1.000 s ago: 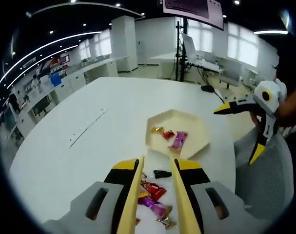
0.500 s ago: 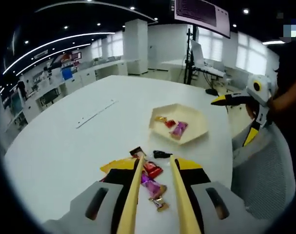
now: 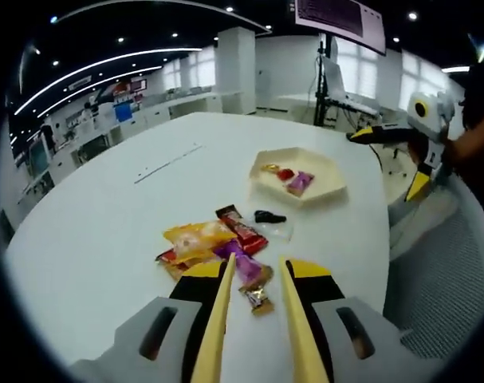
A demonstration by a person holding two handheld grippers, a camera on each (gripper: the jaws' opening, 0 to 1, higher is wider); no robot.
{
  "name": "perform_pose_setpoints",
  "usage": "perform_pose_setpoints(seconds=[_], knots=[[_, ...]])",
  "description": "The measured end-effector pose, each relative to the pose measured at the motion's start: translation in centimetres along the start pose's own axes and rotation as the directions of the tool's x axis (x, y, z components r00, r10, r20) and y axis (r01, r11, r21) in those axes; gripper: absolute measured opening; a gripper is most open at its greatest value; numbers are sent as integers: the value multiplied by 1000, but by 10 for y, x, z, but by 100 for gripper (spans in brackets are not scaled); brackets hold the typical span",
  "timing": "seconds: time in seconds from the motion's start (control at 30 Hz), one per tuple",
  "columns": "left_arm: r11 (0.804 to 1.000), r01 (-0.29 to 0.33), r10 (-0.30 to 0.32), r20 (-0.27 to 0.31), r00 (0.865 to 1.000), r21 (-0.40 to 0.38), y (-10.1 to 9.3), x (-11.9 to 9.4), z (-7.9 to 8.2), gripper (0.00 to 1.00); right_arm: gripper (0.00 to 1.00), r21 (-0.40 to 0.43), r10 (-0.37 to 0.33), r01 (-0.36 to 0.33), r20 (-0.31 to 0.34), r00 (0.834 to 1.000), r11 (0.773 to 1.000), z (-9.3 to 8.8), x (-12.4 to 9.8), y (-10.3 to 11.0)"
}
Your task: Place the target food into the container with the food tongs after gripping and lifting it, then release it inside without dropping or visibly crushing the food.
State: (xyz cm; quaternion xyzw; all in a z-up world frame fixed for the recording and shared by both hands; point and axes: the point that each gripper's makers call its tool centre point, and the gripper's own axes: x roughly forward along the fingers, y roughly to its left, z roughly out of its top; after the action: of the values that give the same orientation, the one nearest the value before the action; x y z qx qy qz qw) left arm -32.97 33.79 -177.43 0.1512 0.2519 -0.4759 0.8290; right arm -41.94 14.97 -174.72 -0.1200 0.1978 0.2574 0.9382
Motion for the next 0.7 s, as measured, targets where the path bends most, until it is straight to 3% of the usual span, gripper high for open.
perform_pose_setpoints(seconds=[0.4,0.5,0.7], knots=[[1000,-14,15,-79,997,5,1,21,-37,25,96,-1,-6,6,2,1000,1000,0,-1,-1],[999,-27,24,-103,994,-27,3,26,-48,25,96,-1,-9,9,0,1000,1000,-1,0,-1],[997,-46,38,-117,992,-64,6,30,-55,25,96,-3,-9,9,-4,1000,1000,-1,0,0]])
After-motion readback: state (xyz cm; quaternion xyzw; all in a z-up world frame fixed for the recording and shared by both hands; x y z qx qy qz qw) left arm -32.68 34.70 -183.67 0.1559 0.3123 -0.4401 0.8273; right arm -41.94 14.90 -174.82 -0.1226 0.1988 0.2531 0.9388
